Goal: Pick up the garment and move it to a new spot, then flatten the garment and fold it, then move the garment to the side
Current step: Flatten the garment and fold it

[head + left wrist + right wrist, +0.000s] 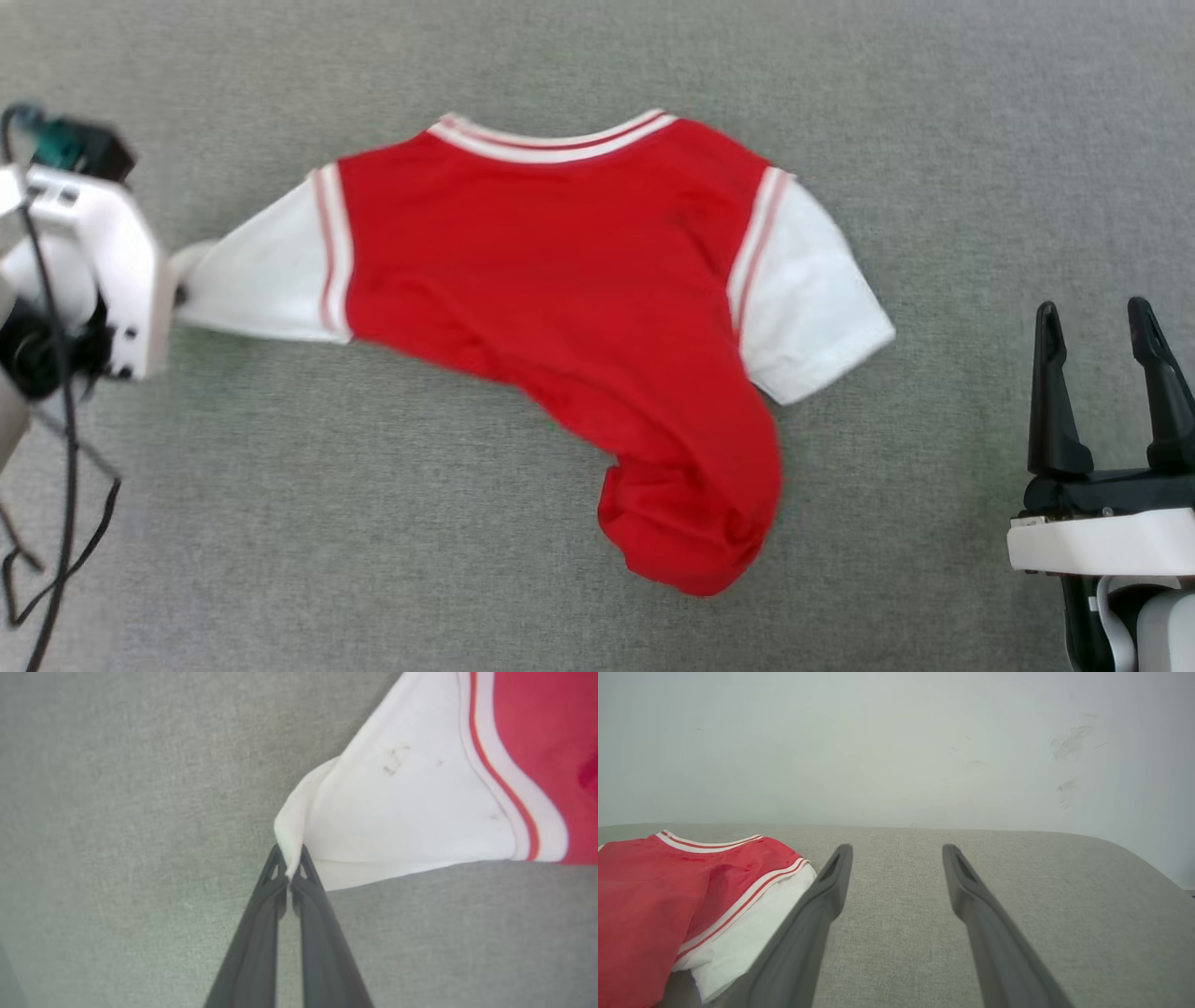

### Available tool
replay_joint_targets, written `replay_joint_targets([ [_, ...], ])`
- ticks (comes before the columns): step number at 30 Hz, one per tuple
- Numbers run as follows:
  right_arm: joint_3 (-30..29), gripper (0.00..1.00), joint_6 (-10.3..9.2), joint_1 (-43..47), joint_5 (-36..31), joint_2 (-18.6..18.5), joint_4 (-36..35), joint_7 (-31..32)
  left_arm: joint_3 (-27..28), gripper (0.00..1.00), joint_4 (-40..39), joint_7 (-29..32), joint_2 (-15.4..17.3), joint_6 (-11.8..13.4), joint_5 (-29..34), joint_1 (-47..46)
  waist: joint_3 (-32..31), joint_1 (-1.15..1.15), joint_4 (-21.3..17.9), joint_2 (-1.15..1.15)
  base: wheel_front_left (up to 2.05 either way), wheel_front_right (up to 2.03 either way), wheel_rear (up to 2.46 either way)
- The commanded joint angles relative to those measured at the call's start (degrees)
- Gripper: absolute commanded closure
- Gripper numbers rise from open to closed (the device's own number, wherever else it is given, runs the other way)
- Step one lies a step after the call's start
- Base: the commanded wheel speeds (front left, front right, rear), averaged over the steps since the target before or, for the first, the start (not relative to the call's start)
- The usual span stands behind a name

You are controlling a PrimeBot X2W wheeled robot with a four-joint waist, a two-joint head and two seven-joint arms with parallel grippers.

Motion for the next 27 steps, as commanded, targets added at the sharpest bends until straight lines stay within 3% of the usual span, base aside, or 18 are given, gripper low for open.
replay_joint_targets([
  [1,-0.20,0.00,-0.06,0.41,-0.36,0.11,-0.05,-0.13,0.28,1.00,1.29,-0.29,0.79,0.19,-0.72,1.77,-0.55,0.00,0.58,0.00,0.00,0.00,0.00],
  [6,-0.62,0.00,-0.06,1.13,-0.84,0.11,-0.05,-0.13,0.20,1.00,5.32,-0.46,2.05,0.61,-2.84,6.64,-1.03,0.00,1.04,0.00,0.00,0.00,0.00],
  [12,-1.03,0.00,-0.06,1.62,-1.19,0.11,0.35,-0.13,0.61,1.00,8.82,-2.93,0.02,0.72,-4.79,11.38,-2.13,0.00,1.43,0.00,0.00,0.00,0.00],
  [13,-1.19,0.00,-0.06,1.75,-1.26,0.11,0.43,-0.13,0.94,0.23,9.10,-5.00,-0.75,1.03,-4.53,11.31,-2.50,0.00,1.63,0.00,0.00,0.00,0.00],
  [14,-1.32,0.00,-0.06,1.84,-1.35,0.11,0.49,-0.13,1.30,0.00,9.47,-6.83,-1.53,1.35,-4.42,11.19,-2.95,0.00,1.87,0.00,0.00,0.00,0.00],
  [19,-2.17,0.00,-0.06,2.36,-2.21,0.11,0.54,-0.13,1.54,0.00,10.48,-17.29,-4.54,1.32,-1.38,10.15,-5.98,0.00,3.31,0.00,0.00,0.00,0.00],
  [27,-4.32,0.00,-0.06,2.05,-4.16,0.10,0.31,-0.13,1.26,0.00,10.54,-34.14,-8.50,3.72,3.51,11.73,-10.47,0.00,6.35,0.00,0.00,0.00,0.00],
])
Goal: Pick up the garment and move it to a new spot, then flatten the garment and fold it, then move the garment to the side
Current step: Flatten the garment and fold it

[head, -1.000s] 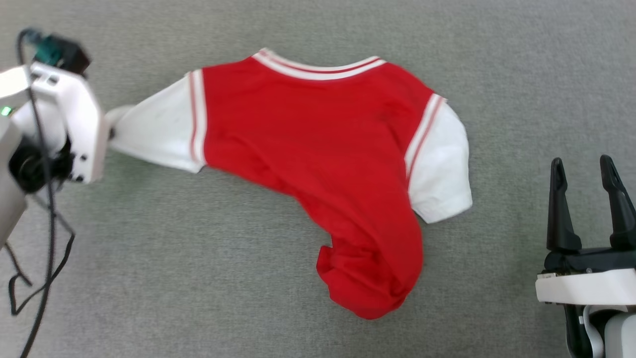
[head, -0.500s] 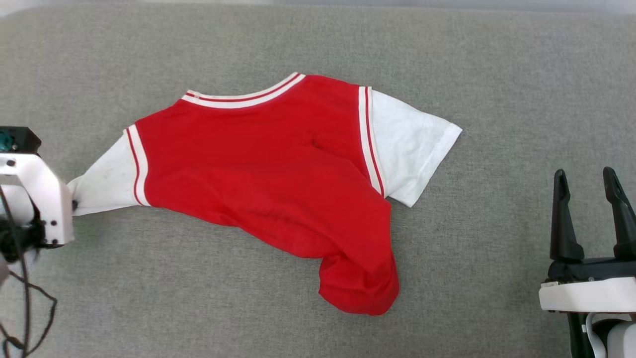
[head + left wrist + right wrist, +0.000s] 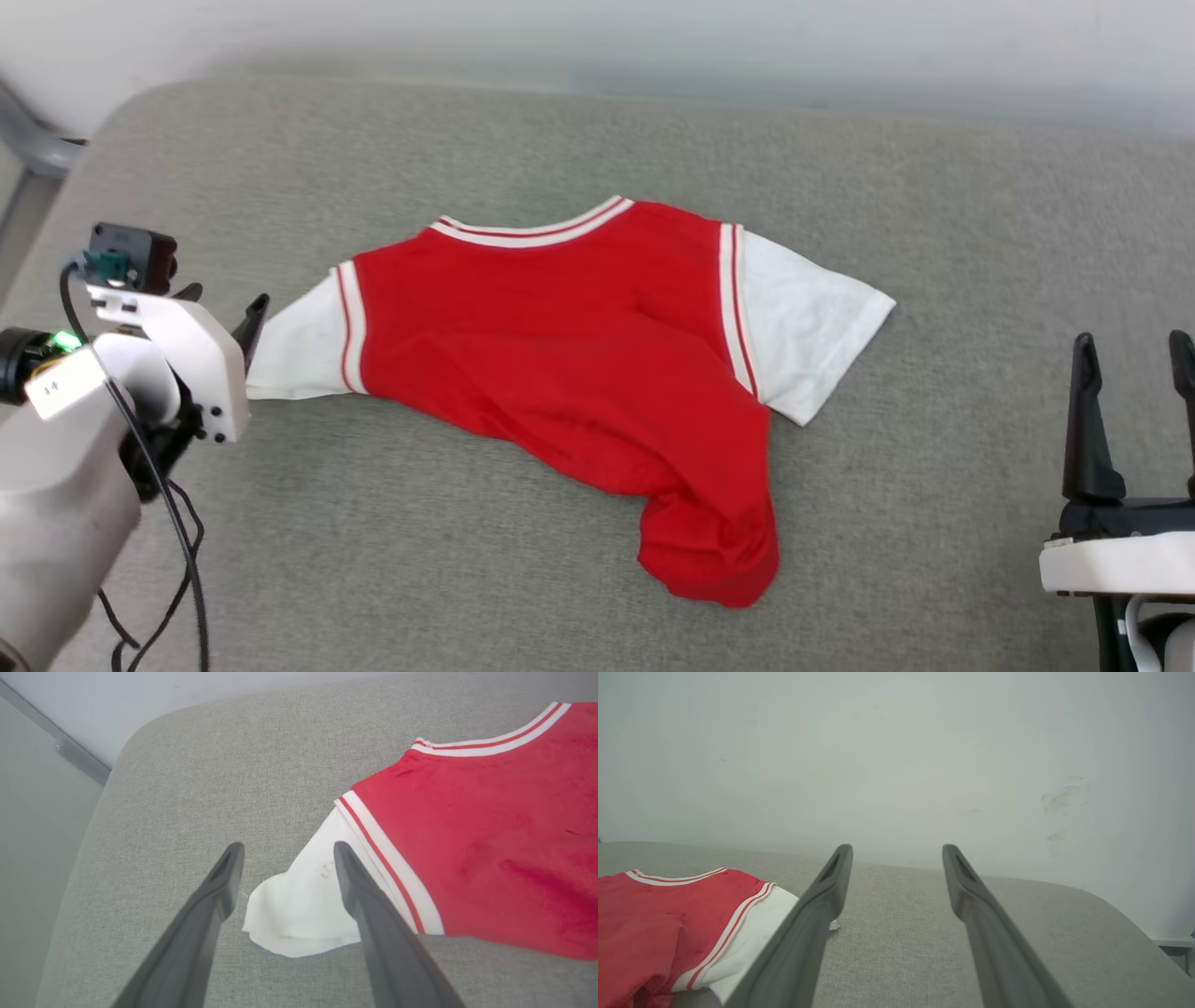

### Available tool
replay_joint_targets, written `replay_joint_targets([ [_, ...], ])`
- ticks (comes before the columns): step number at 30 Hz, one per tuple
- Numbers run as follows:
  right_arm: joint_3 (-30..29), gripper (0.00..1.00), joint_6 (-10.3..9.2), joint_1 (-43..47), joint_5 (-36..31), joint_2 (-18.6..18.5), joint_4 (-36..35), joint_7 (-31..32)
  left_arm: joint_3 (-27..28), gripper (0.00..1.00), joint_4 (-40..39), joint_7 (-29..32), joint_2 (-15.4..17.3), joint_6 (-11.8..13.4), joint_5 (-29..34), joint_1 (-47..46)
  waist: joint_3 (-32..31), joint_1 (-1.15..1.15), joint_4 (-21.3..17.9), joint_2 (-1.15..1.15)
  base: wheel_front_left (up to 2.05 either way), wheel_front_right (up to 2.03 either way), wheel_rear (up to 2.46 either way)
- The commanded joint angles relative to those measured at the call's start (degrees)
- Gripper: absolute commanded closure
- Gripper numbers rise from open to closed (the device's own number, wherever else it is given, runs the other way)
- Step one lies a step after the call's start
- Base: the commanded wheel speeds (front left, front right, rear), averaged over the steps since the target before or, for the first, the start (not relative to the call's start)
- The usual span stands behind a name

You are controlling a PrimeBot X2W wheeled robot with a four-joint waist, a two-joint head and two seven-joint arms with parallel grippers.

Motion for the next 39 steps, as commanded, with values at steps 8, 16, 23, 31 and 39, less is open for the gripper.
replay_joint_targets([
  [8,1.93,0.00,-0.06,-5.30,-3.91,-2.32,0.48,-0.13,1.98,0.00,-3.34,-11.90,-1.64,5.16,2.38,4.94,-3.58,0.01,3.91,0.00,0.00,0.00,0.00],
  [16,9.29,0.00,-0.06,-14.26,-1.70,-12.50,6.84,2.59,15.98,0.00,-20.52,-12.84,-0.54,15.87,12.10,12.88,-4.25,0.01,6.39,0.00,0.00,0.00,0.00],
  [23,21.24,0.00,-0.07,-24.12,5.65,-22.27,11.70,18.04,29.64,0.00,-36.37,-12.81,-1.85,23.04,23.64,25.39,-2.87,0.01,8.37,0.00,0.00,0.00,0.00],
  [31,33.79,0.00,-0.07,-32.16,17.13,-31.20,15.42,36.75,38.20,0.00,-44.20,-12.82,-5.89,23.66,31.98,33.37,-0.20,0.01,10.47,0.00,0.00,0.00,0.00],
  [39,45.86,0.00,-0.07,-39.80,28.84,-38.81,18.90,57.51,45.31,0.00,-47.48,-12.83,-12.12,21.31,38.72,37.31,4.01,0.01,12.80,0.00,0.00,0.00,0.00],
])
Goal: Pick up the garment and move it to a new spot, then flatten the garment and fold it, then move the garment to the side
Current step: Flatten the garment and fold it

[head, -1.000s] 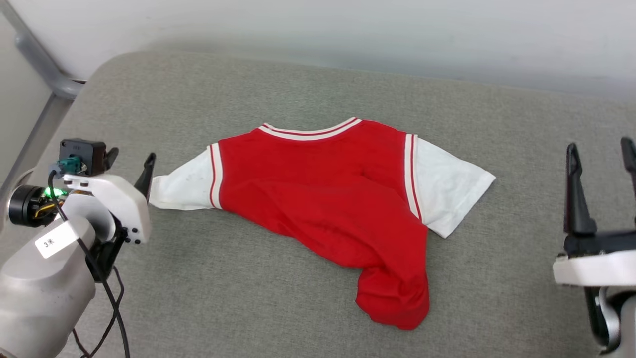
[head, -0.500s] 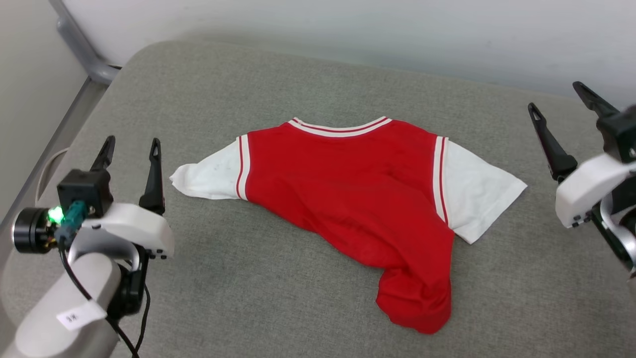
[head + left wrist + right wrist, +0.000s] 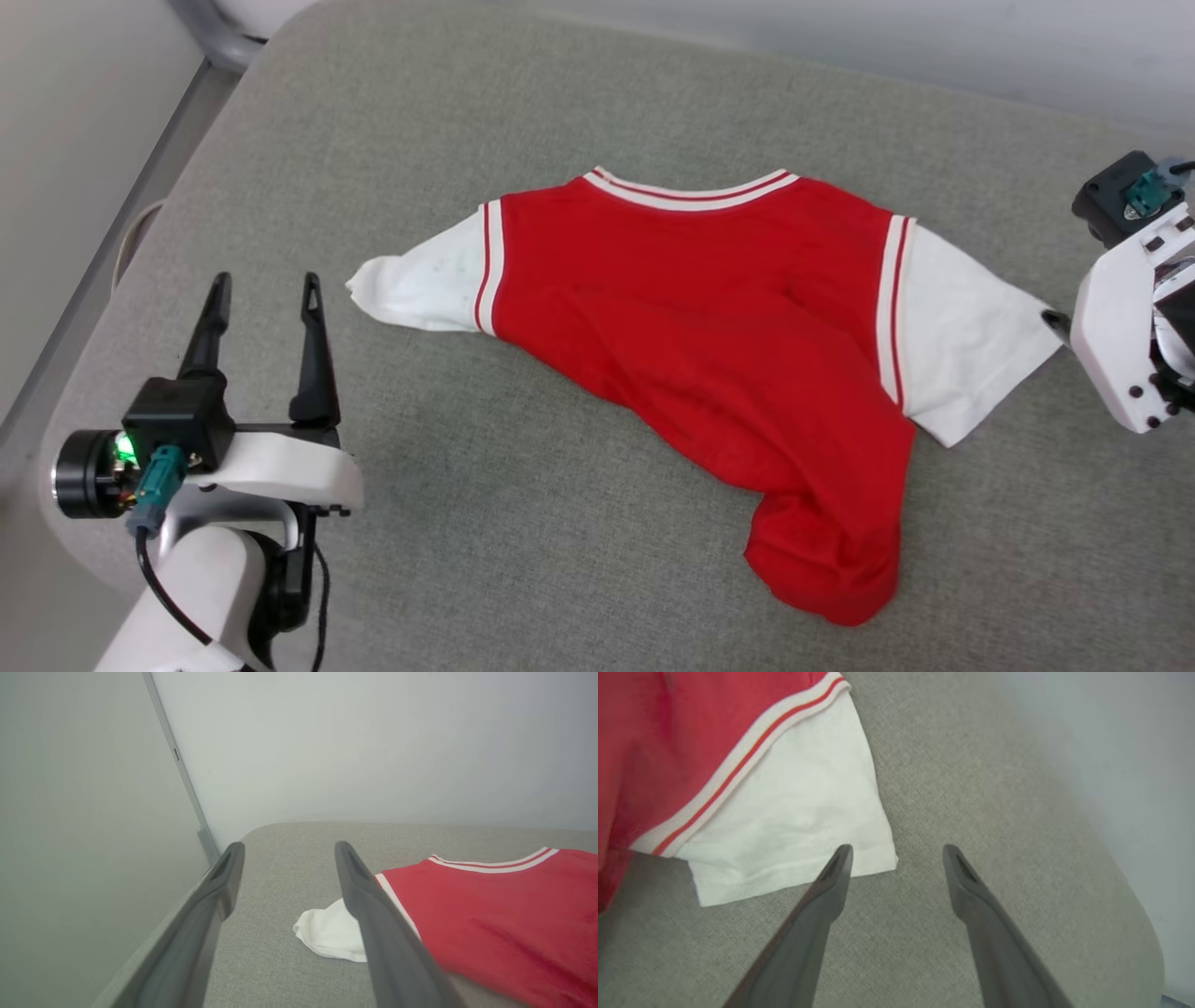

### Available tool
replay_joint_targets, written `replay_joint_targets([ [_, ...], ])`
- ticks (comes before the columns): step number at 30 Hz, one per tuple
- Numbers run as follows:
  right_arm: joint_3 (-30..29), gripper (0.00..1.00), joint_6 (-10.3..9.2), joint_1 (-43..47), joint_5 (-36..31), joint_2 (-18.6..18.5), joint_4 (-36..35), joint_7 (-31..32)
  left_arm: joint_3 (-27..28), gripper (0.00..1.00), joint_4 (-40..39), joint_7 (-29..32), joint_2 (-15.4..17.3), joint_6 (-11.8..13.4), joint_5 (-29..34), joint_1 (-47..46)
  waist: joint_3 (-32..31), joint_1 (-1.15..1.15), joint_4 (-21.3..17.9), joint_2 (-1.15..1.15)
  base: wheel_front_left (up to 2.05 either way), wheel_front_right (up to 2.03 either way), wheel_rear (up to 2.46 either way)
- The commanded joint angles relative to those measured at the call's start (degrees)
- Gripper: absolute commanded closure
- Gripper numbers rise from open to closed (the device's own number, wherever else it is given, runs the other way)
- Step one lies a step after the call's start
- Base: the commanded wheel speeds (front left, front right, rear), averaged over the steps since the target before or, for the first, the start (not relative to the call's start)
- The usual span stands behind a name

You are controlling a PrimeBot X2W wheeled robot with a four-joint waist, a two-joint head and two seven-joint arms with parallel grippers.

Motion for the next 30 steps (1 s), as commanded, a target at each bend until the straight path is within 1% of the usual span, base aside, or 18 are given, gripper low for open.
replay_joint_targets([
  [1,1.31,0.00,-0.08,-1.56,0.99,-0.88,0.24,2.00,0.80,0.00,-0.14,-0.14,-0.96,-0.69,0.94,0.87,1.52,0.00,1.06,0.00,0.00,0.00,0.00],
  [4,3.85,0.00,-0.08,-3.81,2.63,-2.64,0.77,5.56,2.69,0.00,-0.13,-0.14,-3.46,-2.28,2.73,1.15,3.27,0.00,1.87,0.00,0.00,0.00,0.00],
  [7,5.95,0.00,-0.08,-5.21,3.65,-3.34,1.75,7.66,4.55,0.00,0.16,-0.14,-5.66,-3.85,4.38,1.26,4.83,0.00,2.50,0.00,0.00,0.00,0.00],
  [14,11.06,0.00,-0.05,-5.37,5.63,-3.65,4.23,8.85,8.64,0.00,1.09,-0.14,-10.30,-7.42,8.05,0.07,7.66,0.00,3.32,0.00,0.00,0.00,0.00],
  [21,15.93,0.00,0.04,-3.62,8.30,-3.34,5.86,8.36,11.93,0.00,2.29,-0.15,-13.38,-10.50,11.23,-0.35,8.85,0.00,2.98,0.00,0.00,0.00,0.00],
  [22,15.94,0.73,0.04,-3.73,8.73,-3.23,6.00,7.67,12.39,0.00,2.56,-0.14,-13.63,-10.83,11.61,-0.35,8.80,0.00,2.75,0.00,0.00,0.00,0.00],
  [23,15.70,1.00,0.03,-3.95,9.09,-3.06,6.24,6.80,12.72,0.00,2.73,-0.14,-13.89,-11.27,12.00,-0.34,8.64,0.00,2.53,0.00,0.00,0.00,0.00],
  [26,14.80,1.00,-0.07,-4.85,9.68,-2.78,6.72,3.58,14.08,0.00,3.56,-0.14,-14.34,-12.26,13.13,0.03,7.69,0.00,1.67,0.00,0.00,0.00,0.00],
  [30,14.43,1.00,-0.07,-5.32,10.62,-3.49,6.58,-1.44,15.33,0.00,4.66,-0.14,-14.56,-13.36,14.51,0.47,5.69,0.00,0.53,0.00,0.00,0.00,0.00],
])
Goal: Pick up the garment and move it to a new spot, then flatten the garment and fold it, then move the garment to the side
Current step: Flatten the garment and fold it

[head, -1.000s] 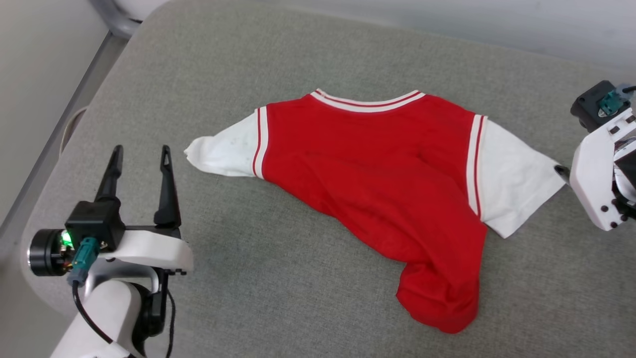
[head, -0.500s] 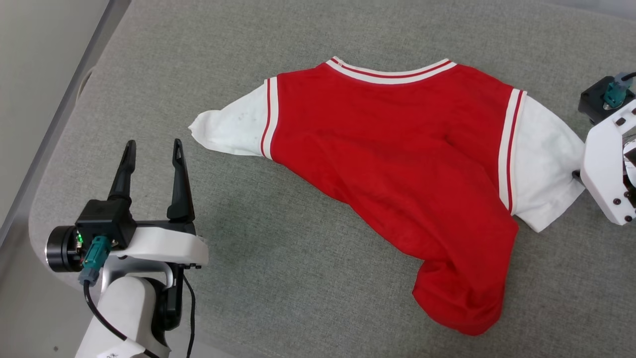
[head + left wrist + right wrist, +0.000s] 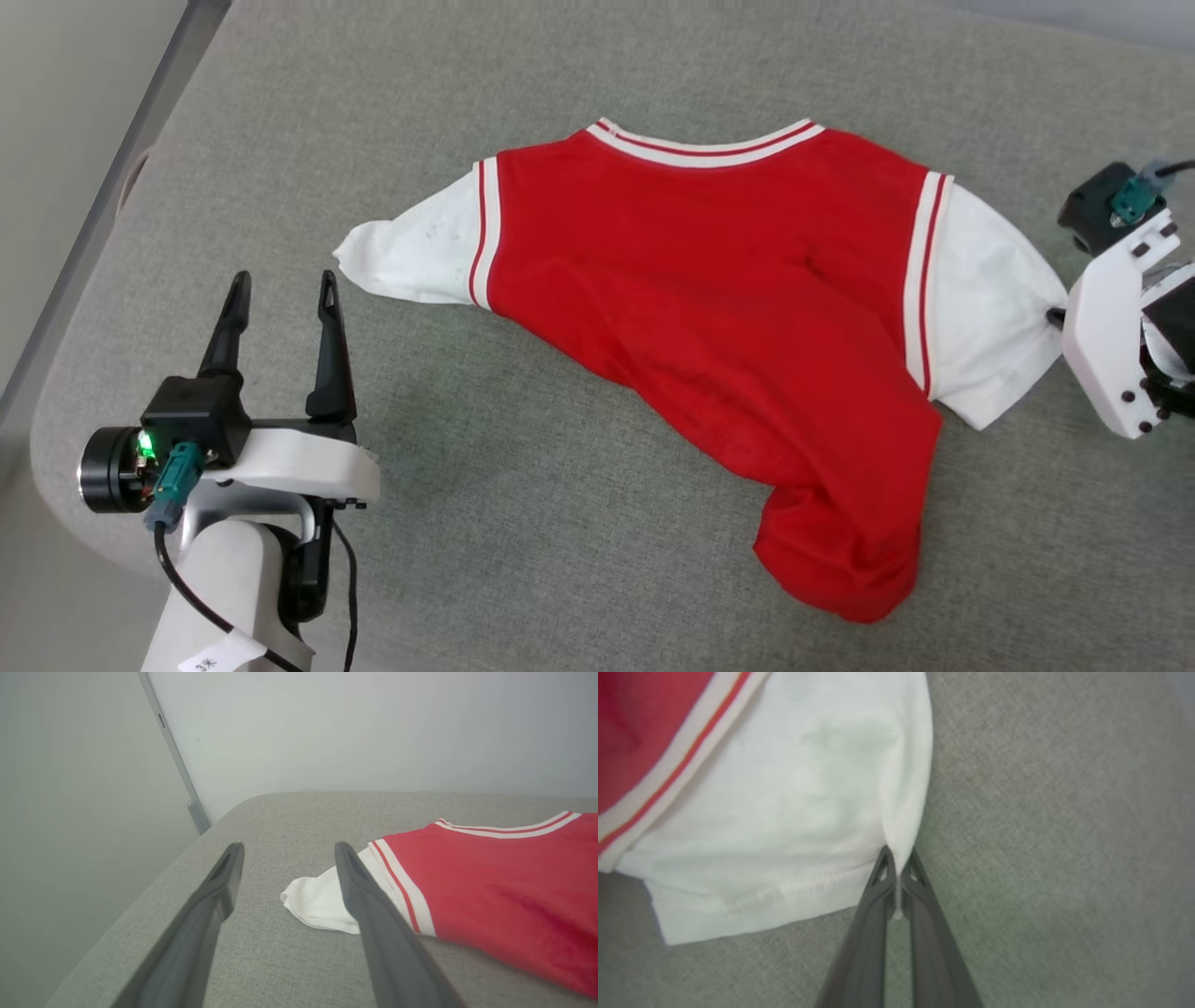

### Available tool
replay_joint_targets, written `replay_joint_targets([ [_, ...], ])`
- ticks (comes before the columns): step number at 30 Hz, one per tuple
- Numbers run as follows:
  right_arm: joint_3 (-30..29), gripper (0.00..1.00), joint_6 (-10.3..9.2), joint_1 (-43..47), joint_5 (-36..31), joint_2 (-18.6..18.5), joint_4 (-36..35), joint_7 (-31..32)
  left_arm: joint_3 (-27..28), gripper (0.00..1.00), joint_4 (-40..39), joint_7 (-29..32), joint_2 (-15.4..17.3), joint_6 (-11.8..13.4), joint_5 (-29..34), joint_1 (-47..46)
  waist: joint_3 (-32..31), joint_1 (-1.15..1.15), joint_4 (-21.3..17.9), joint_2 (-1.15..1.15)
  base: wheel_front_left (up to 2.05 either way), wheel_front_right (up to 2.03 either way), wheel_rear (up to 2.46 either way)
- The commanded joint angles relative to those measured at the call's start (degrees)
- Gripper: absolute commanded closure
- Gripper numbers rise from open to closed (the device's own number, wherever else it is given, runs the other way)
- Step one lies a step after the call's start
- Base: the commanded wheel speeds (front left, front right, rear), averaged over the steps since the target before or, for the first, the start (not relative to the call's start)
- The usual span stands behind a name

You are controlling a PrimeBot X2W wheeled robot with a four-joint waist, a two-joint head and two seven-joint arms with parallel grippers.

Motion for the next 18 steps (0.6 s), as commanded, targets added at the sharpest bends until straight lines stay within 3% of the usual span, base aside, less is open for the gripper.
replay_joint_targets([
  [1,0.63,1.00,-0.06,1.62,0.30,-0.28,0.50,-1.69,0.78,0.00,0.47,-0.14,0.02,-0.36,0.60,0.32,-1.54,-0.01,-1.08,0.00,0.00,0.00,0.00],
  [11,-3.25,1.00,-0.07,8.46,4.48,-4.00,-2.36,-11.95,3.29,0.00,2.85,-0.14,2.14,-2.64,2.53,2.41,-7.54,-0.01,-5.29,0.00,0.00,0.00,0.00],
  [18,-9.39,1.00,-0.07,17.75,6.27,-6.60,-3.45,-16.34,2.83,0.00,5.16,-0.14,4.59,-5.25,2.96,0.58,-10.04,-0.01,-8.33,0.00,0.00,0.00,0.00],
])
